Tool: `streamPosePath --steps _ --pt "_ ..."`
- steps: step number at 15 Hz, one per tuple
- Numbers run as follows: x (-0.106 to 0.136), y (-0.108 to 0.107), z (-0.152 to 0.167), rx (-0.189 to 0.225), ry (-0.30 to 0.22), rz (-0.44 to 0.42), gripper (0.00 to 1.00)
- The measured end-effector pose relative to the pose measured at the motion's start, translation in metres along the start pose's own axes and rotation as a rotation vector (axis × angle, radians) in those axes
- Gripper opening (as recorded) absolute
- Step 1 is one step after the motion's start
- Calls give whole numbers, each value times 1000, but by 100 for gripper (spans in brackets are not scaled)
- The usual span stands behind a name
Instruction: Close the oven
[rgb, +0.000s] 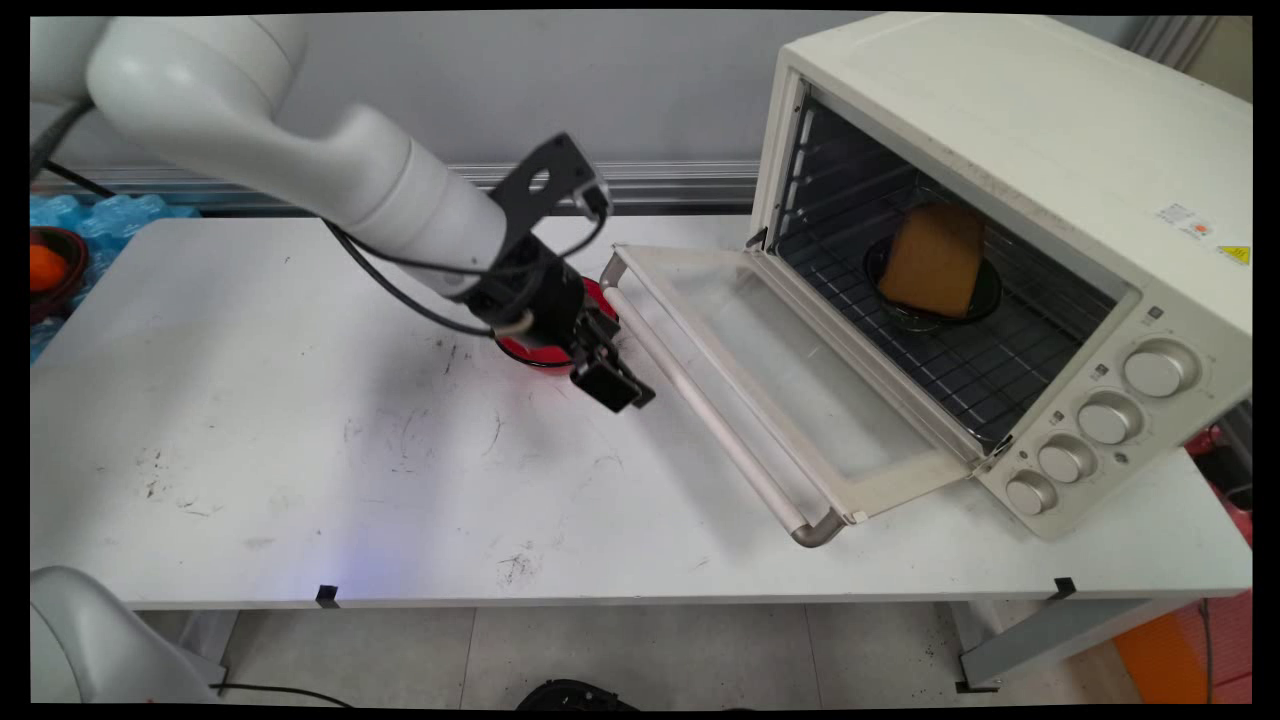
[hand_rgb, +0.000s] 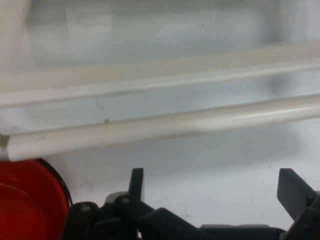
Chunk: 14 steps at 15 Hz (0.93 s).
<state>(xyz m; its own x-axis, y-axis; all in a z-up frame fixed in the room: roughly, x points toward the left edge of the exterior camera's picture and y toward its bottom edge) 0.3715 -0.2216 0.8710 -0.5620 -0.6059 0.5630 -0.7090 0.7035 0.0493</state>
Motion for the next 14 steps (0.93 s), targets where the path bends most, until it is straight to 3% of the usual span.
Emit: streamPosePath --steps 14 --pt "-22 5 73 0 15 27 100"
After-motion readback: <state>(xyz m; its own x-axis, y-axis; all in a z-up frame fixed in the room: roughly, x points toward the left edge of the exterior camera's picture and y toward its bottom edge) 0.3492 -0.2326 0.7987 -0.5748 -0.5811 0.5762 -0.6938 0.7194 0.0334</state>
